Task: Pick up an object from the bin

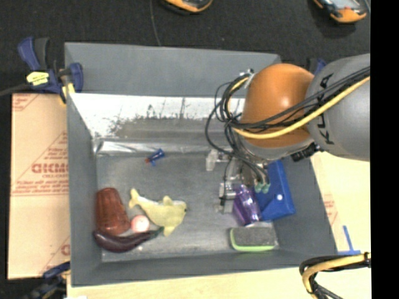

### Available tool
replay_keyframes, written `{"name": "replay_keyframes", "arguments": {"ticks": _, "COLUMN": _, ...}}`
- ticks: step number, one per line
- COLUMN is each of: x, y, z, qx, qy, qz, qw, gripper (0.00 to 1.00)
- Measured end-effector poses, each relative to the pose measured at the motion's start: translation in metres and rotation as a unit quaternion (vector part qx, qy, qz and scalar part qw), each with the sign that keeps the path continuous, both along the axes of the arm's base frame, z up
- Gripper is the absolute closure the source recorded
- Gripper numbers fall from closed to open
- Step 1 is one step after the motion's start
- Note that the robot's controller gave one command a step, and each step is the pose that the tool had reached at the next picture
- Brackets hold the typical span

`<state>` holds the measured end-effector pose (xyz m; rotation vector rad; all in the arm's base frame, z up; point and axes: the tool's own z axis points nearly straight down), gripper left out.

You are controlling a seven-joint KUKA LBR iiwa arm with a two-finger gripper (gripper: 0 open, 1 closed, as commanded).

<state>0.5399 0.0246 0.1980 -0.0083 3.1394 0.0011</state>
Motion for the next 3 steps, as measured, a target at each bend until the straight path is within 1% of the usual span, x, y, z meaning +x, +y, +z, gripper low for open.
{"name": "replay_keyframes", "arguments": {"ticks": 1, "x": 0.049, "y": 0.007, "z": 0.015, "qx": -0.001, "qy": -0.002, "qz": 0.013, "qw": 0.9999, "gripper": 0.0}}
{"name": "replay_keyframes", "arguments": {"ticks": 2, "x": 0.024, "y": -0.006, "z": -0.033, "qx": 0.0, "qy": -0.0011, "qz": 0.01, "qw": 0.9999, "gripper": 0.0}}
{"name": "replay_keyframes", "arguments": {"ticks": 3, "x": 0.016, "y": -0.008, "z": -0.061, "qx": -0.001, "qy": 0.0002, "qz": 0.018, "qw": 0.9998, "gripper": 0.0}}
